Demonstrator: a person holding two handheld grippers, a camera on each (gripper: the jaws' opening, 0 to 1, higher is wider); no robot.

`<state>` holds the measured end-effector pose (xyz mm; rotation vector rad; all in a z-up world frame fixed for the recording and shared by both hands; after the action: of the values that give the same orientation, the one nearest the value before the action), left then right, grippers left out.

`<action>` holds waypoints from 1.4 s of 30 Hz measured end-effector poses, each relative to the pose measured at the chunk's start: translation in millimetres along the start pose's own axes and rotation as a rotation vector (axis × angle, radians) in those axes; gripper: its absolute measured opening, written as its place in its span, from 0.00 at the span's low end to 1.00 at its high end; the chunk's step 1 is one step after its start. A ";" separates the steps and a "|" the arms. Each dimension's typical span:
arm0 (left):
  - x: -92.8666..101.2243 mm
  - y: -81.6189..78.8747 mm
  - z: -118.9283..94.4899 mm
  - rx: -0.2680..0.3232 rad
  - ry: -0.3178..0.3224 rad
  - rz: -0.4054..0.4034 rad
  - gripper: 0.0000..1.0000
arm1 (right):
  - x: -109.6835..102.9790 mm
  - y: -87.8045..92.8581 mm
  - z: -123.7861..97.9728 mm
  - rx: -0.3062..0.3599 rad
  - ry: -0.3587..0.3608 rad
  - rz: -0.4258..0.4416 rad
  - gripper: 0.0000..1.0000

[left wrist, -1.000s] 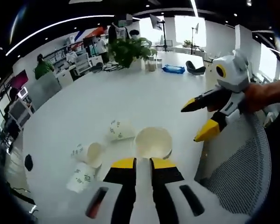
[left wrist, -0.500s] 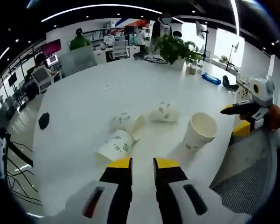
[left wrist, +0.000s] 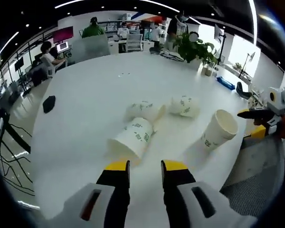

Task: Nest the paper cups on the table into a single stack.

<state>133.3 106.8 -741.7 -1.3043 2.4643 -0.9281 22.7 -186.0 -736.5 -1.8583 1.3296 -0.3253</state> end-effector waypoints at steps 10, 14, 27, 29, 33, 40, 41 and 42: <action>-7.2 16.4 28.7 -0.065 0.022 -0.012 0.28 | 0.5 0.8 1.2 -0.005 0.003 -0.002 0.68; -8.6 10.0 29.4 -0.058 0.040 -0.053 0.26 | -1.0 -0.1 -0.4 -0.004 0.004 -0.001 0.68; -13.7 10.6 44.7 -0.081 0.023 0.054 0.20 | 0.8 1.1 2.5 -0.010 0.005 -0.006 0.68; -12.7 11.2 45.6 -0.082 0.031 0.054 0.19 | 0.9 1.5 2.8 -0.009 0.007 -0.008 0.68; -8.0 9.6 48.1 -0.091 0.043 0.067 0.19 | 1.6 2.0 3.3 -0.007 0.007 0.003 0.67; -8.1 4.4 53.4 -0.088 0.047 0.072 0.13 | 0.5 2.7 3.9 -0.012 0.006 -0.004 0.67; -8.2 3.8 53.4 -0.087 0.047 0.073 0.11 | 0.8 2.8 3.7 -0.013 0.006 -0.004 0.67; -8.2 3.4 53.4 -0.086 0.048 0.072 0.10 | 0.8 2.9 3.9 -0.013 0.005 -0.004 0.67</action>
<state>159.7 91.5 -786.5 -1.2242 2.5960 -0.8551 23.5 -185.2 -741.3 -1.8718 1.3345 -0.3243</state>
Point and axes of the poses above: the point that each gripper's makers call its tool centre point, and the gripper's own axes: z roughly forward along the fingers, x roughly to its right, y roughly out of its underside, the point moved 5 cm from there along -z, roughly backward along the fingers, and after that the axes turned 7 degrees about -x, right-handed, at the moved point
